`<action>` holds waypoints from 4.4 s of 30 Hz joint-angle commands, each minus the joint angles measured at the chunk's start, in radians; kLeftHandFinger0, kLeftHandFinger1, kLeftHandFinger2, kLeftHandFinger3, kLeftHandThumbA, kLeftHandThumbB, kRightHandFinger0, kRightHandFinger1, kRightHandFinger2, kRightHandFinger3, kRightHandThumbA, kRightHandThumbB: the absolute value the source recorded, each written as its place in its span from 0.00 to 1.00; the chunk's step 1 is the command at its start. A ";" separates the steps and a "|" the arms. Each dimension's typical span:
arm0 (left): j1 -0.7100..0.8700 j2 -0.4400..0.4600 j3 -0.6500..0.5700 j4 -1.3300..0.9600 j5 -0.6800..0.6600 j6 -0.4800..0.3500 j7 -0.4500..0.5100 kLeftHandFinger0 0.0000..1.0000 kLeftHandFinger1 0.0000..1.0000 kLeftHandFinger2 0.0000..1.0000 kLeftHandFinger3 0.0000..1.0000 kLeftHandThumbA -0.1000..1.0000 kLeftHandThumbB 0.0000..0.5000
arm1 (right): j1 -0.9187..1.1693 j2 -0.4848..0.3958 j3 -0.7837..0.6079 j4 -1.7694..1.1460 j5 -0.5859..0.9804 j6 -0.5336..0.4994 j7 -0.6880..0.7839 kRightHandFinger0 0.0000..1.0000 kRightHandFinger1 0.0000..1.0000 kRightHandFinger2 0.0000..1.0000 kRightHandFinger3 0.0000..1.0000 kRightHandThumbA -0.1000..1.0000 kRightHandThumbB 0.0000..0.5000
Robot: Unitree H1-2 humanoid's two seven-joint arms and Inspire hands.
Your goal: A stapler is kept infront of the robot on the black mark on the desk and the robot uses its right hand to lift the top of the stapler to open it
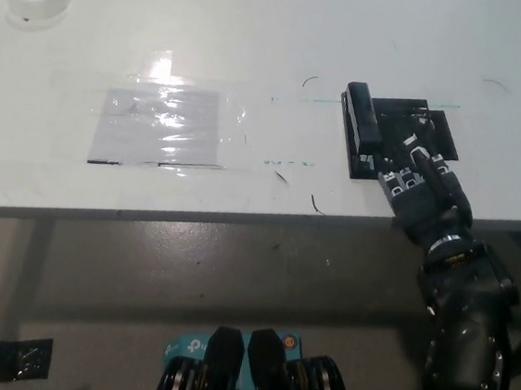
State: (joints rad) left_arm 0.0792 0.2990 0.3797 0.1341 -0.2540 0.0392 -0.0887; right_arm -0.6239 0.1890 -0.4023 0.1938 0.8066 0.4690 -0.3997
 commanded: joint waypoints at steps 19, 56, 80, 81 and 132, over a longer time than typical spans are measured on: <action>-0.002 0.012 0.002 -0.016 -0.002 -0.032 0.000 0.39 0.51 0.71 0.89 0.77 0.02 | -0.080 0.006 -0.046 0.101 -0.006 -0.037 -0.009 0.82 0.96 1.00 1.00 1.00 0.11; 0.064 0.004 0.000 -0.023 -0.007 -0.036 -0.011 0.40 0.53 0.73 0.88 0.78 0.08 | -0.333 0.036 -0.037 0.259 -0.065 -0.103 -0.011 0.73 0.83 0.89 1.00 0.97 0.14; 0.077 0.001 -0.001 -0.017 -0.010 -0.018 -0.009 0.37 0.53 0.70 0.88 0.80 0.09 | -0.644 0.019 -0.015 0.292 -0.113 -0.097 -0.061 0.66 0.80 0.87 0.99 0.96 0.16; 0.076 0.000 -0.004 -0.016 -0.007 -0.016 -0.009 0.39 0.53 0.70 0.88 0.80 0.09 | -0.642 0.020 -0.013 0.288 -0.115 -0.095 -0.058 0.66 0.80 0.88 0.99 0.96 0.17; 0.115 -0.031 0.022 -0.079 -0.013 -0.004 0.013 0.45 0.56 0.73 0.89 0.82 0.03 | -0.285 -0.080 0.135 0.024 -0.114 0.001 0.004 0.77 0.87 0.97 1.00 1.00 0.00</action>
State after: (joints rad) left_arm 0.1913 0.2402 0.3802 0.0968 -0.2551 0.0451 -0.0861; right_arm -1.0707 0.0809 -0.3830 0.8415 0.5339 0.1282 -0.3873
